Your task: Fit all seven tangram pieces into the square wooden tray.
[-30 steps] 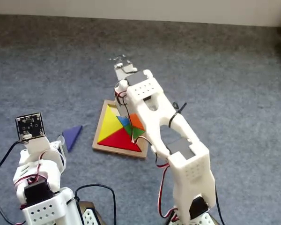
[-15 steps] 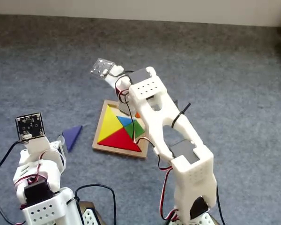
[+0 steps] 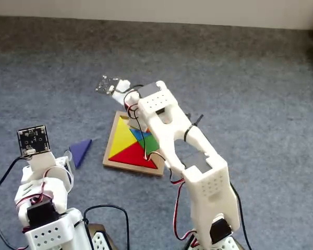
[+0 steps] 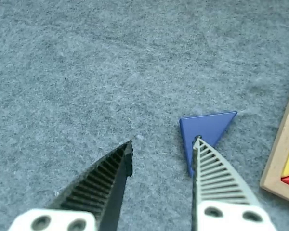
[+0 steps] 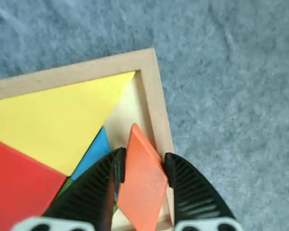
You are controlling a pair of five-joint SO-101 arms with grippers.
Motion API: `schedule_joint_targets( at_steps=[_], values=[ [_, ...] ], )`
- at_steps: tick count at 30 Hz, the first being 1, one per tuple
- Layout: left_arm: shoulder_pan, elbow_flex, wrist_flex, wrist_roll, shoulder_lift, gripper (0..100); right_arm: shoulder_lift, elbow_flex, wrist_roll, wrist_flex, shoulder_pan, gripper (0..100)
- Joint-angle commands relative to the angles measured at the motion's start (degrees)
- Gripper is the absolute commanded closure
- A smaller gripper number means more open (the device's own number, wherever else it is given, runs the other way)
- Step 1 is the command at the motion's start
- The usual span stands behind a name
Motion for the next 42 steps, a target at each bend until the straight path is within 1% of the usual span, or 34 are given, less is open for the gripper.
schedule_joint_targets(
  at_steps=[1,3,6,8,10,14,19,24,27,31,35,42],
  values=[
    [-0.6,-0.4,-1.1,-0.4,-0.5,79,-0.1,-3.6,0.5,-3.3,-0.7,94.6],
    [-0.6,-0.4,-1.1,-0.4,-0.5,79,-0.6,-3.6,0.4,-3.2,-1.1,93.8],
    [-0.6,-0.4,-1.1,-0.4,-0.5,79,-2.0,-3.9,-0.2,-0.7,-1.6,87.1],
    [-0.6,-0.4,-1.1,-0.4,-0.5,79,-3.6,-4.0,-3.7,1.5,-1.9,83.0],
    [-0.6,-0.4,-1.1,-0.4,-0.5,79,-5.3,-4.0,-6.3,3.1,-2.0,81.0],
    [-0.6,-0.4,-1.1,-0.4,-0.5,79,-7.9,-4.0,-8.7,5.4,-1.5,81.0],
    [-0.6,-0.4,-1.1,-0.4,-0.5,79,-8.1,-3.9,-12.4,5.2,2.0,81.0],
    [-0.5,-0.4,-1.1,-0.4,-0.5,79,-7.5,-3.5,-12.6,5.2,3.4,81.0],
    [-0.4,-0.4,-1.1,-0.4,-0.5,79,-3.9,-4.0,-12.7,5.2,4.2,81.0],
    [-0.4,-0.3,-1.1,-0.4,-0.5,79,0.7,-4.0,-12.7,6.5,4.3,81.0],
    [-0.4,-0.3,-1.1,-0.4,-0.5,79,0.7,-4.2,-12.7,9.9,3.7,81.0],
    [-0.3,-0.3,-1.1,-0.4,-0.5,79,1.2,-4.1,-12.7,10.6,1.5,81.1]
  ],
)
